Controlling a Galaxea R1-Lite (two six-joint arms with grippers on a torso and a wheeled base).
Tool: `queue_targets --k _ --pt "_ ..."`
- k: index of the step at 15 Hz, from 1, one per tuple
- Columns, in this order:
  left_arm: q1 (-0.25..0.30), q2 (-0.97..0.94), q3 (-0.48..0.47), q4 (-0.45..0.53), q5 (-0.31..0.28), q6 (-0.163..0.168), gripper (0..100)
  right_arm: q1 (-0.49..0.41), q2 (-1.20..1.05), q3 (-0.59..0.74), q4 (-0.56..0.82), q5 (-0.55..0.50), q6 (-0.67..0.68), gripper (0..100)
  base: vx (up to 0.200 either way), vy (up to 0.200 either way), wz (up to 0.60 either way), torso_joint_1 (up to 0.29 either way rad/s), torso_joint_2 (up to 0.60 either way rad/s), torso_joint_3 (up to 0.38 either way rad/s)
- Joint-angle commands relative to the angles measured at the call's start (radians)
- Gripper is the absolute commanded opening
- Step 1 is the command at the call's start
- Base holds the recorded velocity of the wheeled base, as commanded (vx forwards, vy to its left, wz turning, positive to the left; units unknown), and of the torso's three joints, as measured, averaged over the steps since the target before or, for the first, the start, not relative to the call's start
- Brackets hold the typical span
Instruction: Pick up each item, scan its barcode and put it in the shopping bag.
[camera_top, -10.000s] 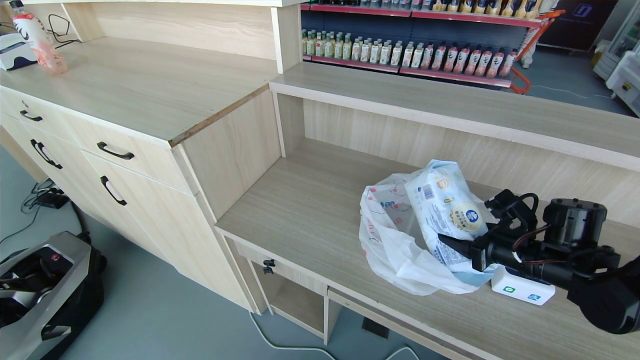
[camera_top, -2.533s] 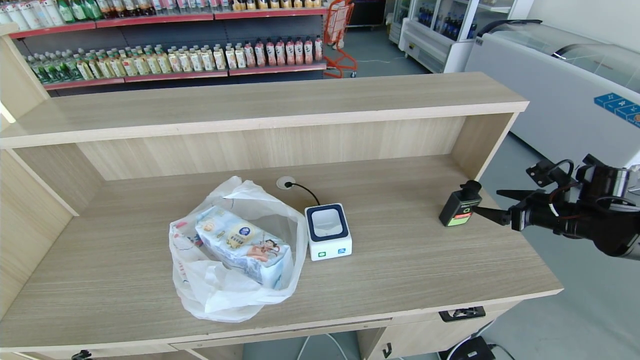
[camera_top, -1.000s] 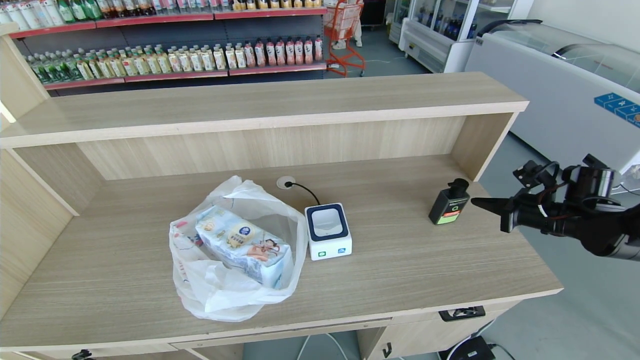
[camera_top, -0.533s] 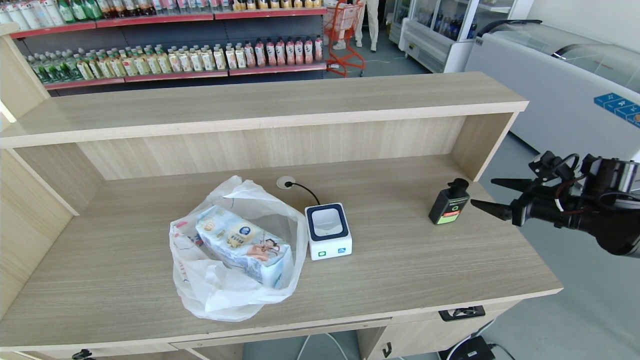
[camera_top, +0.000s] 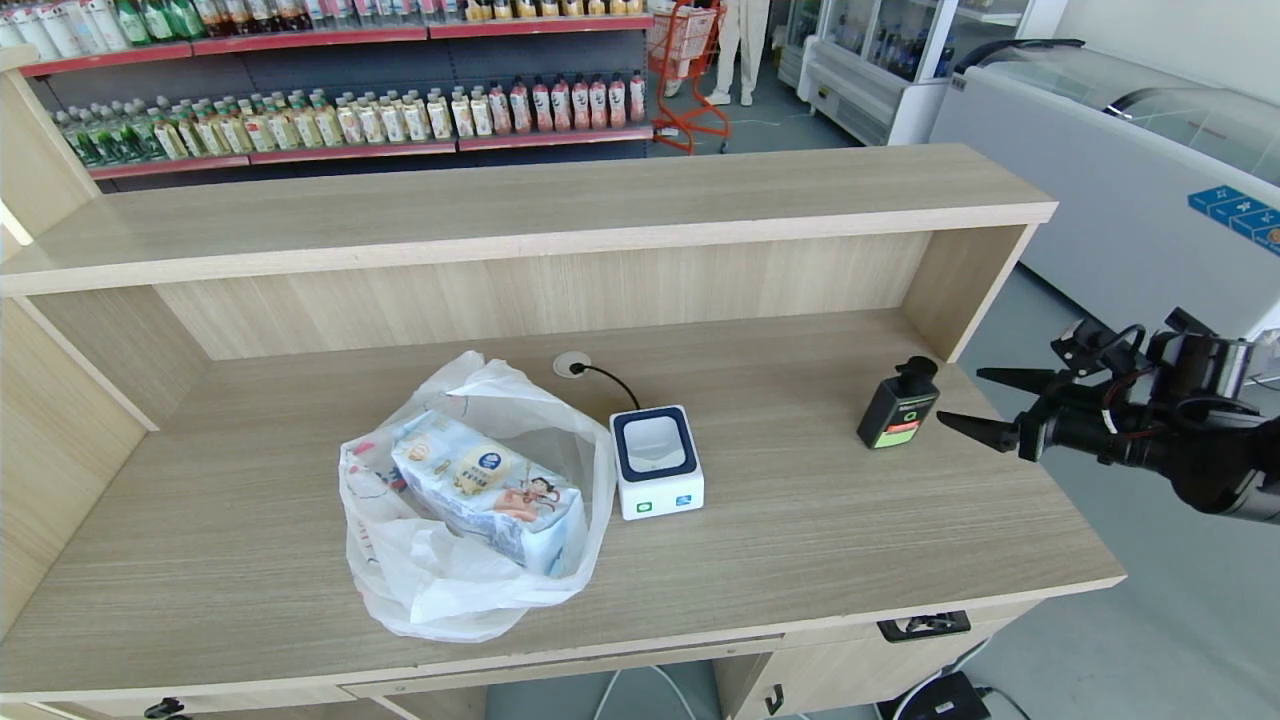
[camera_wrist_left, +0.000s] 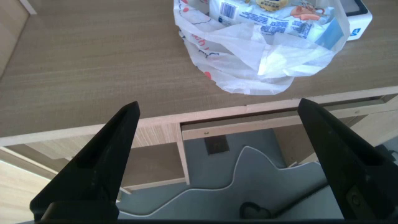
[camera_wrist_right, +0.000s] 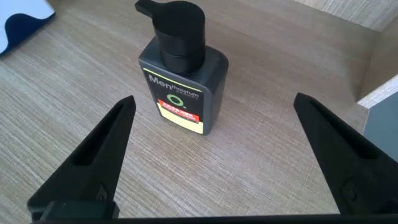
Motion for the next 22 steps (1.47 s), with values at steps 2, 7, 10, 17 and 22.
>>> queue_targets --k 2,7,10,17,22 --pt "0.0 0.001 0.0 0.0 0.0 0.0 100 0.003 0.054 -0.016 0.0 0.05 -0.003 100 0.0 0.0 0.0 0.0 0.0 0.0" --pt "0.0 0.001 0.0 0.0 0.0 0.0 100 0.037 0.113 -0.099 0.0 0.07 0.002 100 0.0 0.0 0.0 0.0 0.0 0.0" --pt "0.0 0.001 0.0 0.0 0.0 0.0 100 0.048 0.13 -0.111 0.0 0.114 0.0 100 0.0 0.0 0.0 0.0 0.0 0.0" --pt "0.0 0.001 0.0 0.0 0.0 0.0 100 0.06 0.173 -0.159 0.0 0.12 0.002 100 0.0 0.0 0.0 0.0 0.0 0.0" --pt "0.0 0.001 0.0 0.0 0.0 0.0 100 0.089 0.173 -0.162 -0.001 0.14 0.008 100 0.0 0.0 0.0 0.0 0.0 0.0"
